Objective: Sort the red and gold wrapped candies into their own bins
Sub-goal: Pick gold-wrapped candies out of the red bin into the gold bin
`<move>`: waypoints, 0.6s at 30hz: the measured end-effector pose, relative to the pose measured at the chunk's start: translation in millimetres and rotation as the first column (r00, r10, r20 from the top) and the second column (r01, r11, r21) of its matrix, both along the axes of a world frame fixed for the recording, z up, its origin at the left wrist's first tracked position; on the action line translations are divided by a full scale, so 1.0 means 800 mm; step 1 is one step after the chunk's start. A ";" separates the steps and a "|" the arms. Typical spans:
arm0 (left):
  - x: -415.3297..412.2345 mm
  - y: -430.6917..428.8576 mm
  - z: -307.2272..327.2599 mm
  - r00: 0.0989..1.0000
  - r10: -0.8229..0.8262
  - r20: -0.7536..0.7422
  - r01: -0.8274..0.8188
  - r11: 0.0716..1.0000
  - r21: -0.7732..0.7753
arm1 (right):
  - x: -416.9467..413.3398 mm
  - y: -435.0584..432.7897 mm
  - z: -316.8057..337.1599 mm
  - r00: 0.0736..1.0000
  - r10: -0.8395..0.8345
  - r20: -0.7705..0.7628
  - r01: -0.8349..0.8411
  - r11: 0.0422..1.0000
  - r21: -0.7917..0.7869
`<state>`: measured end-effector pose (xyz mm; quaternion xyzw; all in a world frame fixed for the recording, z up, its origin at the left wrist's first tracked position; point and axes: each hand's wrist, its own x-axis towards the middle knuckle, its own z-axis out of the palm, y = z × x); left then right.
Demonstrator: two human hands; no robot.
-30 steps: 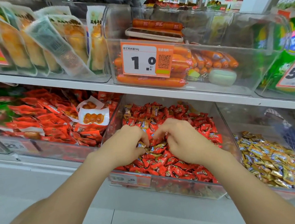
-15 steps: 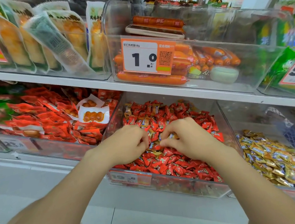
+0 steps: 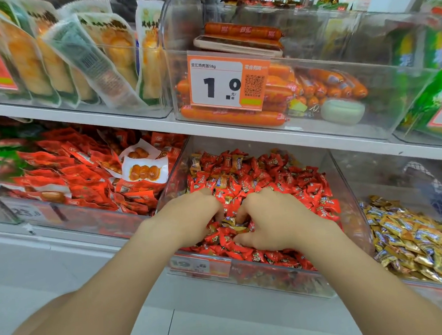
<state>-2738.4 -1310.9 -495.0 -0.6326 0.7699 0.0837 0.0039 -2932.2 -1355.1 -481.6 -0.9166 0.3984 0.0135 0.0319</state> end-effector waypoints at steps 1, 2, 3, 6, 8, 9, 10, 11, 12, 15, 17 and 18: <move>0.000 -0.001 -0.002 1.000 -0.001 0.014 0.000 1.000 0.008 | 0.002 -0.001 -0.001 1.000 -0.004 -0.014 0.004 1.000 0.006; 0.000 -0.001 -0.003 1.000 -0.006 0.031 0.006 1.000 0.012 | 0.004 -0.002 -0.002 1.000 -0.001 -0.023 0.001 1.000 0.008; 0.000 -0.001 -0.004 0.999 -0.016 0.046 0.015 1.000 0.012 | 0.006 -0.002 -0.003 1.000 0.004 -0.030 -0.003 1.000 0.012; 0.002 -0.001 -0.003 1.000 -0.013 0.017 0.013 1.000 0.009 | 0.011 -0.003 -0.003 1.000 -0.015 -0.009 0.015 0.999 0.043; 0.003 -0.001 -0.002 1.000 0.011 -0.014 -0.011 1.000 -0.006 | 0.010 -0.004 -0.005 0.999 -0.035 0.006 0.035 0.999 0.014; 0.004 -0.001 -0.001 0.999 0.022 -0.029 -0.022 1.000 -0.012 | 0.009 -0.005 -0.005 0.999 -0.042 0.009 0.042 0.999 -0.003; 0.005 0.000 0.000 0.998 0.030 -0.050 -0.030 0.999 -0.011 | 0.007 -0.005 -0.004 0.999 -0.047 0.024 0.047 0.999 -0.004; 0.006 0.002 0.001 0.997 0.030 -0.075 -0.032 0.999 -0.016 | 0.004 -0.005 -0.001 0.996 -0.056 0.063 0.055 0.998 0.024; 0.005 0.003 0.002 0.994 0.029 -0.107 -0.032 0.999 -0.024 | -0.001 -0.005 0.003 0.990 -0.074 0.120 0.065 0.995 0.073; 0.002 0.007 0.005 0.981 0.031 -0.189 -0.042 0.998 -0.055 | -0.016 -0.003 0.017 0.956 -0.122 0.266 0.078 0.982 0.173; 0.000 0.007 0.003 0.979 0.033 -0.203 -0.045 0.998 -0.052 | -0.024 0.001 0.022 0.941 -0.118 0.317 0.062 0.982 0.180; 0.000 0.006 0.001 0.983 0.030 -0.183 -0.039 0.998 -0.044 | -0.027 0.003 0.025 0.929 -0.119 0.350 0.052 0.979 0.195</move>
